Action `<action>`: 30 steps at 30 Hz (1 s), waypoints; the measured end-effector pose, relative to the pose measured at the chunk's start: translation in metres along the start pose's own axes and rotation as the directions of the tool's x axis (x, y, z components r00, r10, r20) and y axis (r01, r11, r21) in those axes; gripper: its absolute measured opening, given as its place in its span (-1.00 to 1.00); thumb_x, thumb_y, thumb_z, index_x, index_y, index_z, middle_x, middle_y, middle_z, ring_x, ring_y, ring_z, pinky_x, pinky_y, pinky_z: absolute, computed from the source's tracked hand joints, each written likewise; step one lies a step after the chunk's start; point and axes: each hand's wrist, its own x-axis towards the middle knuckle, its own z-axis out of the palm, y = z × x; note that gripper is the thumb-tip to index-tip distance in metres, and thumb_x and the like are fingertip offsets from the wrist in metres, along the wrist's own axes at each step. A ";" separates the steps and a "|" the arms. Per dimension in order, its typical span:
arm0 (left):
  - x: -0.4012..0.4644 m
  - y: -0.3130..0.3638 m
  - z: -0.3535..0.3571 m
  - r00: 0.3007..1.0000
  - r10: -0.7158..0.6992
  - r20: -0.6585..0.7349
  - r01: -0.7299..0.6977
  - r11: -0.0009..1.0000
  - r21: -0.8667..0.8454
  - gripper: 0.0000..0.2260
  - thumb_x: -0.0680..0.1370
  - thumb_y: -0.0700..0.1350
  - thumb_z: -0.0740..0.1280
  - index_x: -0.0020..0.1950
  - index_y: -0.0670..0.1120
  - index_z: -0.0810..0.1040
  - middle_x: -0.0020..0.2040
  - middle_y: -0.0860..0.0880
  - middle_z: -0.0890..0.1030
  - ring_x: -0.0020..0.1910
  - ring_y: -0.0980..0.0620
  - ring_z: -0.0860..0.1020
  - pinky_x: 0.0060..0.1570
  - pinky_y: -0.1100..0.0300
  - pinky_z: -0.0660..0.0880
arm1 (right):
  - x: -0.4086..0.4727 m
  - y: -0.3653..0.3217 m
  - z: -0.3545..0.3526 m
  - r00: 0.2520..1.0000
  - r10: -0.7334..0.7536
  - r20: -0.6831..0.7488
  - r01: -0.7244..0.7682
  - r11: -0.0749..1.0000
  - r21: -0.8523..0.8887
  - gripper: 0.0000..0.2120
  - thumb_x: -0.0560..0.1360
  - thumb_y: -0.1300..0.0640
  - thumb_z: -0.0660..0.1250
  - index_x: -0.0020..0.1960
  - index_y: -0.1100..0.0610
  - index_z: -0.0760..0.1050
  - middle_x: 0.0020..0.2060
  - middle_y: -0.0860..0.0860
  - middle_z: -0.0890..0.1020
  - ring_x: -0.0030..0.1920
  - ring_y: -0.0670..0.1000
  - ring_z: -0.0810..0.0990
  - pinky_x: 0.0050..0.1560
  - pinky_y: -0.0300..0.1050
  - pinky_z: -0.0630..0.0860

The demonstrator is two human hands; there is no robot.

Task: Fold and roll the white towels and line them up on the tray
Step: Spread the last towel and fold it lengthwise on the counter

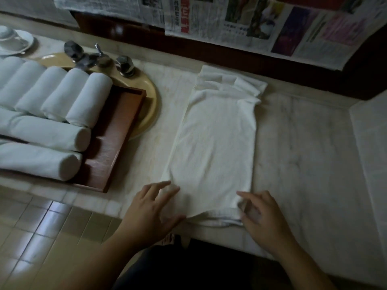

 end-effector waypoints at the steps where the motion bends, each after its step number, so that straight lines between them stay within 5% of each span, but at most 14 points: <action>1: -0.006 -0.005 -0.002 0.999 0.039 0.023 -0.040 0.999 0.013 -0.42 0.55 0.40 0.31 0.50 0.17 0.47 0.45 0.10 0.48 0.37 0.04 0.44 0.25 0.07 0.47 | -0.016 0.000 0.003 1.000 0.020 0.020 -0.020 1.000 0.016 -0.49 0.42 0.08 0.45 0.32 -0.27 0.53 0.01 -0.26 0.43 0.03 -0.14 0.54 0.13 -0.09 0.54; 6: -0.013 -0.023 0.007 0.981 0.188 0.048 -0.189 0.982 0.022 -0.62 0.61 0.27 0.27 0.33 0.13 0.60 0.34 0.10 0.59 0.25 0.00 0.58 0.13 0.04 0.55 | -0.045 -0.013 0.023 0.989 0.139 -0.039 -0.136 0.988 0.075 -0.55 0.51 0.12 0.51 0.33 -0.21 0.56 0.03 -0.24 0.47 0.03 -0.15 0.57 0.13 -0.10 0.58; 12: -0.018 -0.033 0.019 0.957 0.289 0.019 -0.290 0.955 0.056 -0.65 0.57 0.18 0.40 0.21 -0.01 0.70 0.36 -0.02 0.63 0.25 -0.10 0.63 0.10 -0.03 0.62 | -0.038 -0.027 0.023 0.956 0.282 -0.083 -0.273 0.957 0.098 -0.74 0.45 0.15 0.56 -0.07 -0.17 0.57 -0.04 -0.23 0.60 -0.02 -0.25 0.59 -0.01 -0.25 0.55; 19: -0.020 -0.039 0.023 0.948 0.311 -0.071 -0.311 0.950 0.003 -0.83 0.61 0.00 0.43 0.18 0.03 0.69 0.37 0.04 0.62 0.31 -0.04 0.61 0.09 0.01 0.63 | -0.029 -0.037 0.016 0.887 0.460 -0.029 -0.437 0.859 0.266 -0.77 0.44 0.16 0.57 -0.10 -0.03 0.52 -0.20 -0.05 0.61 -0.19 -0.06 0.58 -0.21 -0.23 0.48; 23: -0.021 -0.030 0.017 0.950 0.293 -0.109 -0.298 0.954 -0.032 -0.85 0.63 -0.03 0.39 0.13 0.01 0.71 0.32 0.05 0.65 0.28 -0.01 0.62 0.12 0.09 0.61 | -0.039 -0.038 0.032 0.824 0.556 -0.108 -0.548 0.831 0.096 -0.78 0.50 0.24 0.42 -0.19 0.06 0.41 -0.30 -0.02 0.53 -0.32 -0.03 0.47 -0.29 -0.13 0.40; 26: -0.023 -0.034 0.020 0.949 0.310 -0.061 -0.309 0.951 0.028 -0.80 0.61 -0.03 0.41 0.22 0.00 0.69 0.39 0.00 0.61 0.38 -0.04 0.57 0.24 0.01 0.58 | -0.048 -0.037 0.041 0.837 0.526 -0.154 -0.517 0.851 0.096 -0.76 0.49 0.21 0.46 -0.10 -0.02 0.41 -0.22 -0.06 0.55 -0.26 -0.04 0.54 -0.26 -0.09 0.54; 30: -0.027 -0.038 0.022 0.942 0.334 -0.010 -0.330 0.935 0.132 -0.67 0.61 0.07 0.37 0.34 0.00 0.63 0.40 -0.06 0.59 0.38 -0.11 0.56 0.26 -0.05 0.54 | -0.065 -0.030 0.044 0.962 0.266 -0.063 -0.265 0.964 0.032 -0.58 0.55 0.02 0.45 0.31 -0.29 0.43 -0.02 -0.20 0.38 -0.12 -0.11 0.51 -0.11 -0.15 0.60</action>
